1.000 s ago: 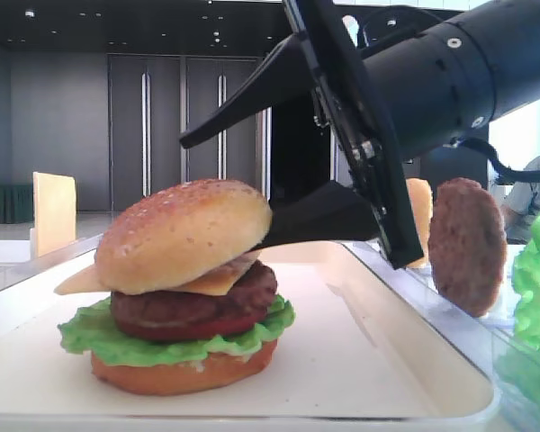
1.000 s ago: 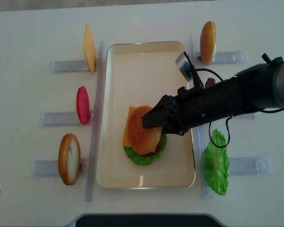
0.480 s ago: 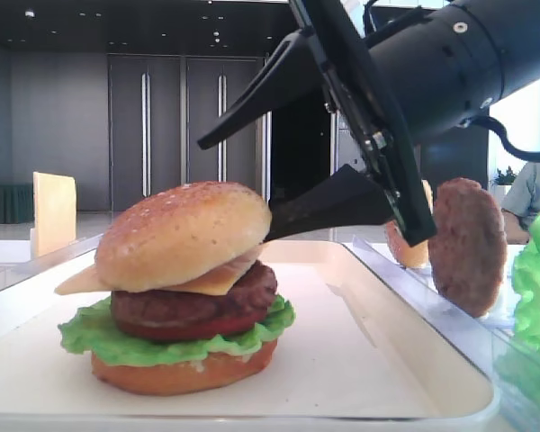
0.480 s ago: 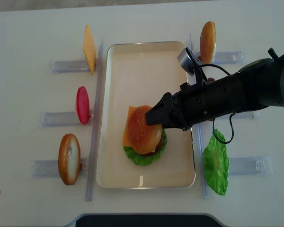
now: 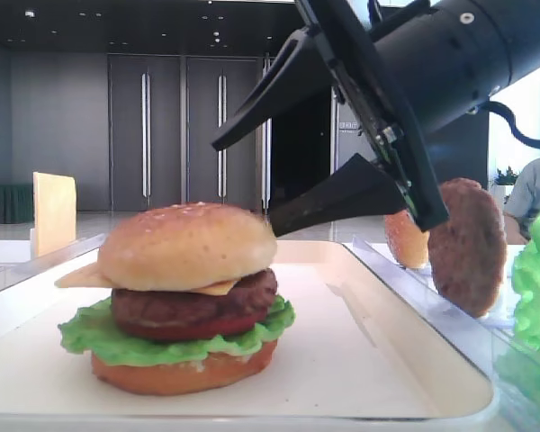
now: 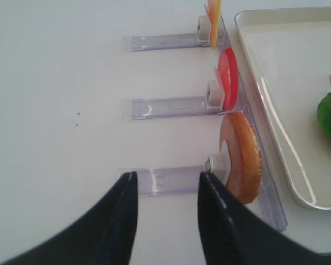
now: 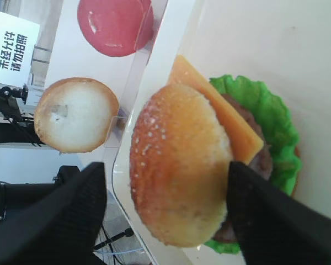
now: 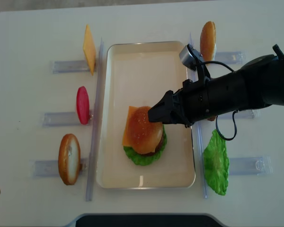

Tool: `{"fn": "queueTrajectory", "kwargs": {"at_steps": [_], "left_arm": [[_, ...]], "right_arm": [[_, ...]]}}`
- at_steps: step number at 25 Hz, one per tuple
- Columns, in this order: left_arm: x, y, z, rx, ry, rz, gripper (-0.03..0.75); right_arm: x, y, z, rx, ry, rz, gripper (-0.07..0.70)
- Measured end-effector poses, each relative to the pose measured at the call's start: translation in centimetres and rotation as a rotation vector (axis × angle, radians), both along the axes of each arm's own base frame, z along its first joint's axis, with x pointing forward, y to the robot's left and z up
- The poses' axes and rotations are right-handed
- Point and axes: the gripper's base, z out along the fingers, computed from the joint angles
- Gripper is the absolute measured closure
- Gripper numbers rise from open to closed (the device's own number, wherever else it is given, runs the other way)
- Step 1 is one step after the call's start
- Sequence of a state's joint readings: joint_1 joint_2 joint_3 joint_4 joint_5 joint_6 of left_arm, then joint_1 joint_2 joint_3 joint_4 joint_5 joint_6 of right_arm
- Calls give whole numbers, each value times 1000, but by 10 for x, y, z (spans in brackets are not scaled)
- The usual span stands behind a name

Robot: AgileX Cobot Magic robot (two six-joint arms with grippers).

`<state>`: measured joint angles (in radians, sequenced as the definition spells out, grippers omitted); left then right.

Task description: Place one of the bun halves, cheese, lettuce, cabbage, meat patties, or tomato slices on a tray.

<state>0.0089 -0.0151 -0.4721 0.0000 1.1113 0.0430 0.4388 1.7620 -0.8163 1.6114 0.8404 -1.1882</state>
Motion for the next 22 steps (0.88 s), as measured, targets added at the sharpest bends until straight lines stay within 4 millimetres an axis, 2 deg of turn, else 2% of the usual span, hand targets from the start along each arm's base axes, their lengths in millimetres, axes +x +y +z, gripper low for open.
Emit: {"fn": "queueTrajectory", "kwargs": {"at_steps": [11,16,22], "left_arm": [[0,0,0,0,0,0,433],[0,0,0,-2,0,1,433],[0,0,0,-2,0,1,433]], "right_arm": [[0,-2,8,-7,-35,-8,155],[-4,-7,31,-10,-127,-12,155],[-10,-30,63,-70,-234,-39,160]]}}
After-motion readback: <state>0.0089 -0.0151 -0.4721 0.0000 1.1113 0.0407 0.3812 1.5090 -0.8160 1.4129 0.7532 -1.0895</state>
